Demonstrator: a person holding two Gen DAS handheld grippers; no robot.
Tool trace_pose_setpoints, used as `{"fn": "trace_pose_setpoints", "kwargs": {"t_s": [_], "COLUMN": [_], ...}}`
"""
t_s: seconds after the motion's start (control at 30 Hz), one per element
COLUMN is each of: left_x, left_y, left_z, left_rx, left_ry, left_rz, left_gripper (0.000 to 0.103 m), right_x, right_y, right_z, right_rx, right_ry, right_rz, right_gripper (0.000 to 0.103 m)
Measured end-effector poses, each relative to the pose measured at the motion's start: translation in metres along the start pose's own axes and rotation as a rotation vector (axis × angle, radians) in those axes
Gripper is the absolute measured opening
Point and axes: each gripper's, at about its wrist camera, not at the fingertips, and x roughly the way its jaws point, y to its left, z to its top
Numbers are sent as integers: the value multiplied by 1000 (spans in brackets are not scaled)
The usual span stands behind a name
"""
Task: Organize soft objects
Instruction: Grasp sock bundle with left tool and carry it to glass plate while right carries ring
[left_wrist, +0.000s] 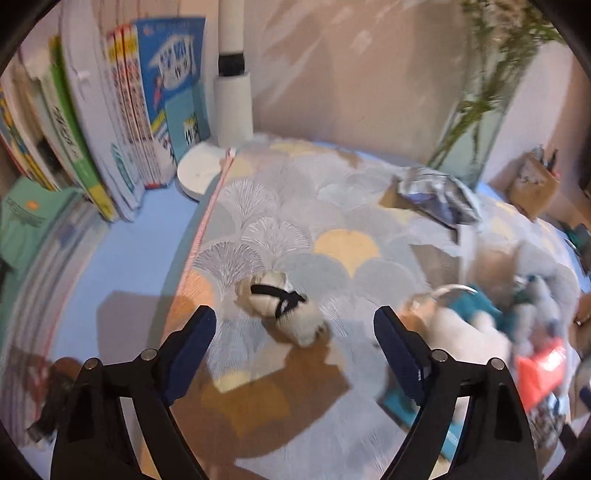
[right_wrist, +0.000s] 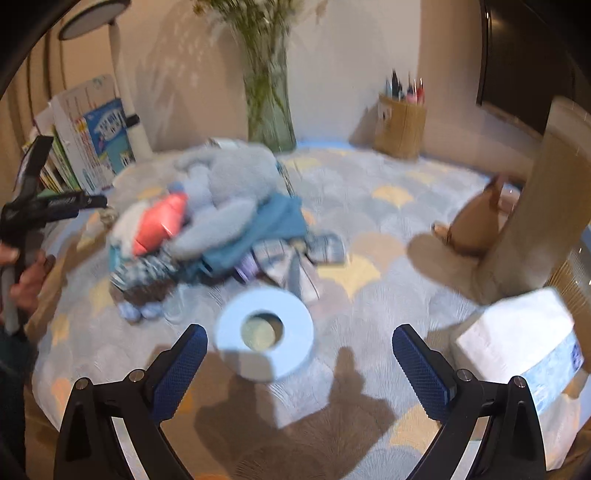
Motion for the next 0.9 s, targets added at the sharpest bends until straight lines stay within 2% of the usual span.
{"fn": "trace_pose_setpoints", "kwargs": {"t_s": [0.03,0.07,0.1,0.17,0.2,0.23,0.27,0.3,0.33,0.37,0.4,0.5,0.57,0.67,0.77,0.9], "left_x": [6,13,19,22,22,22,22,20,18,12,7,-20,-42,-76,-94,-117], "left_y": [1,3,4,3,1,-1,-3,-4,-4,-5,-6,-15,-26,-49,-74,-93], "left_z": [0,0,-1,-3,-3,-4,-4,-5,-5,-7,-8,-13,-18,-20,-16,-19], "left_rx": [-7,-17,-24,-22,-11,4,16,18,19,21,24,35,60,101,159,169], "left_ry": [11,33,50,42,30,23,21,16,10,0,-7,-49,-79,-124,-147,-174], "left_rz": [0,-5,-14,-15,-6,4,13,12,2,-9,-18,-86,-119,-181,-192,-231], "left_gripper": [74,63,59,58,48,41,41,37,36,36,35,34,21,21,21,21], "right_x": [6,10,14,22,28,30,32,35,39,40,40,33,23,1,-23,-46], "right_y": [-1,0,2,11,17,21,25,28,29,30,30,33,31,24,15,0], "right_z": [-2,-2,-1,2,3,2,2,1,0,-1,-2,-3,-2,7,15,17], "right_rx": [8,8,2,-28,-51,-68,-83,-95,-103,-102,-97,-113,-104,-65,-42,-15], "right_ry": [21,31,37,49,61,65,65,69,78,83,83,58,33,-18,-79,-128], "right_rz": [0,6,14,9,1,-4,-19,-46,-46,-29,-1,-36,-25,2,4,-6], "right_gripper": [101,101,101,101,100,96,87,85,79,67,66,66,66,66,66,66]}}
